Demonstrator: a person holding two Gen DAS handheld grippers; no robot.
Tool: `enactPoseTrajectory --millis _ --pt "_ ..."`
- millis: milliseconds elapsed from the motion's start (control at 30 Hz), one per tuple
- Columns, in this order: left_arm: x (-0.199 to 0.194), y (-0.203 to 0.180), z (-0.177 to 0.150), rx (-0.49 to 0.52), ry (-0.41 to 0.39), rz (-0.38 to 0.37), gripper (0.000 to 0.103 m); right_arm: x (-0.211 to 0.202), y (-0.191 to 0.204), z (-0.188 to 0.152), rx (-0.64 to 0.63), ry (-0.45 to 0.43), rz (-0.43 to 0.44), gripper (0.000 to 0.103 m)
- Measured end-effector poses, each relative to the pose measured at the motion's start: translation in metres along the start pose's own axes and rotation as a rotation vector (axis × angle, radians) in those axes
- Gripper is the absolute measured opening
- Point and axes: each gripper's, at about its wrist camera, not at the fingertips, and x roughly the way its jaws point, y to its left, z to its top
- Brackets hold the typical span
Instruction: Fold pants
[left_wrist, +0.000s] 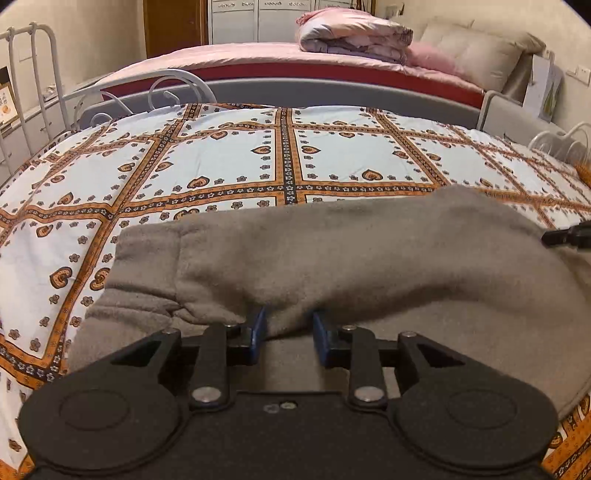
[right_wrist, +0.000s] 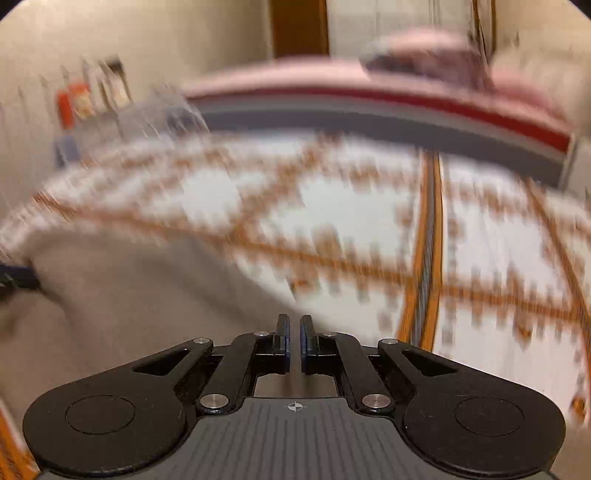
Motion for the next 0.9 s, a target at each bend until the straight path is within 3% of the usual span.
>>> enactPoseTrajectory --millis 67,133,233,367,467,533,600,633,700,733,800,900 --pt "-0.011 0.000 0.005 -0.028 -0.018 0.001 0.019 -0.005 -0.005 -0.009 -0.003 -0.043 0.006 0.004" --pt "-0.022 0.000 0.003 -0.039 -0.060 -0.009 0.035 -0.027 -0.013 -0.008 0.026 -0.096 -0.004 0.004" --pt "-0.012 -0.004 -0.006 0.014 -0.013 -0.010 0.037 -0.058 -0.042 -0.022 0.013 -0.142 -0.073 0.004" --pt "-0.010 -0.004 -0.011 0.052 -0.002 -0.023 0.037 -0.065 -0.114 -0.056 0.046 -0.015 -0.188 0.004" --pt "-0.015 -0.002 -0.011 0.024 -0.019 -0.046 0.042 -0.107 -0.165 -0.069 0.229 -0.076 -0.233 0.004" --pt "-0.018 -0.003 -0.013 0.034 -0.021 -0.058 0.049 -0.155 -0.203 -0.083 0.417 -0.181 -0.224 0.004" --pt "-0.019 -0.006 -0.017 0.074 -0.017 -0.056 0.051 -0.199 -0.227 -0.101 0.510 -0.248 -0.272 0.005" --pt "-0.020 -0.008 -0.019 0.091 -0.019 -0.056 0.052 -0.218 -0.237 -0.112 0.539 -0.264 -0.299 0.008" --pt "-0.023 -0.009 -0.021 0.095 -0.020 -0.061 0.052 -0.252 -0.256 -0.138 0.603 -0.269 -0.341 0.041" --pt "-0.025 -0.008 -0.021 0.085 -0.021 -0.066 0.053 -0.264 -0.261 -0.152 0.629 -0.264 -0.364 0.071" --pt "-0.030 -0.006 -0.020 0.057 -0.023 -0.069 0.054 -0.283 -0.267 -0.177 0.661 -0.262 -0.387 0.073" --pt "-0.036 -0.005 -0.018 0.001 -0.028 -0.072 0.063 -0.303 -0.274 -0.205 0.757 -0.274 -0.357 0.073"
